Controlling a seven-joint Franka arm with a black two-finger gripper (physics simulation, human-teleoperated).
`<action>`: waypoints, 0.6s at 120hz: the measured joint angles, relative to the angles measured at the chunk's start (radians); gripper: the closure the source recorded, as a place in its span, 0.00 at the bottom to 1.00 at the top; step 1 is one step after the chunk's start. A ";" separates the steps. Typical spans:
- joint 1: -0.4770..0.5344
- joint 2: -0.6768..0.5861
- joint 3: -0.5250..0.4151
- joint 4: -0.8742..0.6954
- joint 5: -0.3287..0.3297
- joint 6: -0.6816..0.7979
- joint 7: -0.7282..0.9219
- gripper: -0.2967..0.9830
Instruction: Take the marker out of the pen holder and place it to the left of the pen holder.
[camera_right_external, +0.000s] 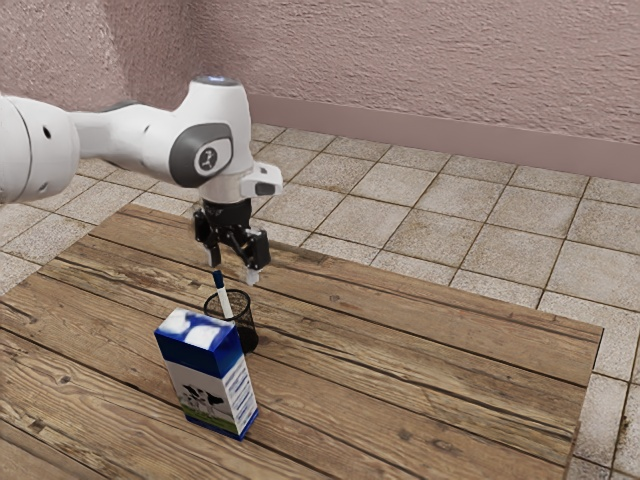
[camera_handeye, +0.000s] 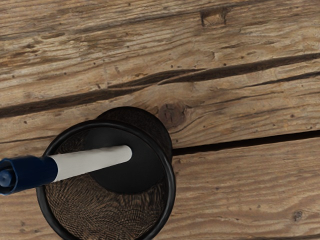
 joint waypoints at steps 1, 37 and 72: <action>0.000 0.002 0.000 -0.001 0.000 0.004 0.000 0.25; 0.011 0.044 0.041 -0.012 -0.015 0.095 0.011 0.25; 0.045 0.092 0.049 -0.017 -0.037 0.142 0.022 0.25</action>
